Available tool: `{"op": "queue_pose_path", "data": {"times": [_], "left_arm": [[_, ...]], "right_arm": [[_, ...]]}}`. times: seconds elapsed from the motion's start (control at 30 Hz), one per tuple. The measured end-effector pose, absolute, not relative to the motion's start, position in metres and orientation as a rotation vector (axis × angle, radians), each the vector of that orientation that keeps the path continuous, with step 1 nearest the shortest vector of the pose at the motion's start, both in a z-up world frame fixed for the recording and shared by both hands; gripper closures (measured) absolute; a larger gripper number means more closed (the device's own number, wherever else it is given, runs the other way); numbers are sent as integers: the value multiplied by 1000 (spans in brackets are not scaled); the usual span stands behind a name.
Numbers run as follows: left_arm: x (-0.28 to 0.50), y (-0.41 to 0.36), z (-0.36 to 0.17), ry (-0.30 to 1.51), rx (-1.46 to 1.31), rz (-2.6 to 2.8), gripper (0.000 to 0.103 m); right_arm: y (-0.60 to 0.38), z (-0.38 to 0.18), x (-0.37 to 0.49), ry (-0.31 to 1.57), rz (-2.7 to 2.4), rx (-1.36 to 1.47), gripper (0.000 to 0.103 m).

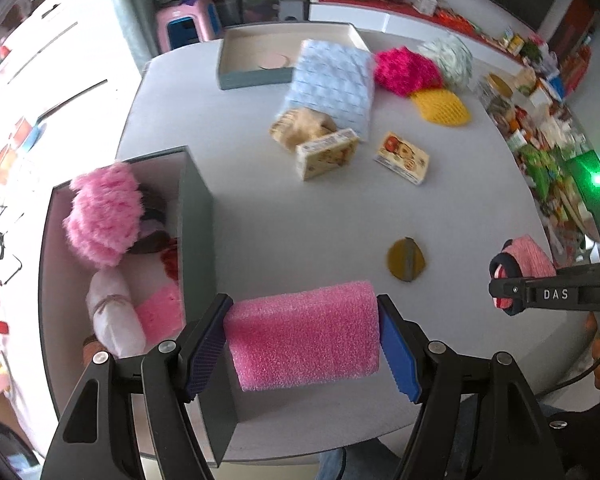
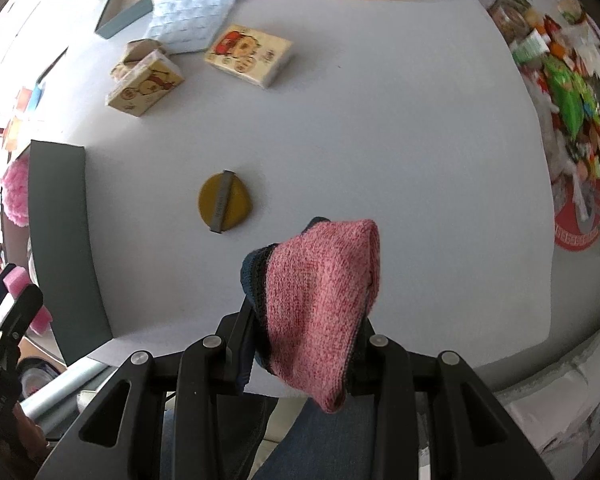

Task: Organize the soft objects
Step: 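Carry the pink sponge and pink-and-black hat with both grippers over the box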

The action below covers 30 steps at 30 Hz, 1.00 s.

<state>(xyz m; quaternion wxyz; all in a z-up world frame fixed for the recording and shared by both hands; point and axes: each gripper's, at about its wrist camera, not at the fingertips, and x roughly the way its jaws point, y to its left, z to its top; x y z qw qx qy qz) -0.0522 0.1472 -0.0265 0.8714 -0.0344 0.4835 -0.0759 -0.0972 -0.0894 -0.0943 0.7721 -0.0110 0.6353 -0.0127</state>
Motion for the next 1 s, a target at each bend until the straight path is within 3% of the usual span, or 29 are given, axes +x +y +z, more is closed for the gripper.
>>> {"op": "queue_pose_path", "data": {"times": [1.0], "left_arm": [[-60, 219, -28, 956, -214, 3, 30]], "right_arm": [[-69, -83, -100, 1341, 20, -195, 66]]}}
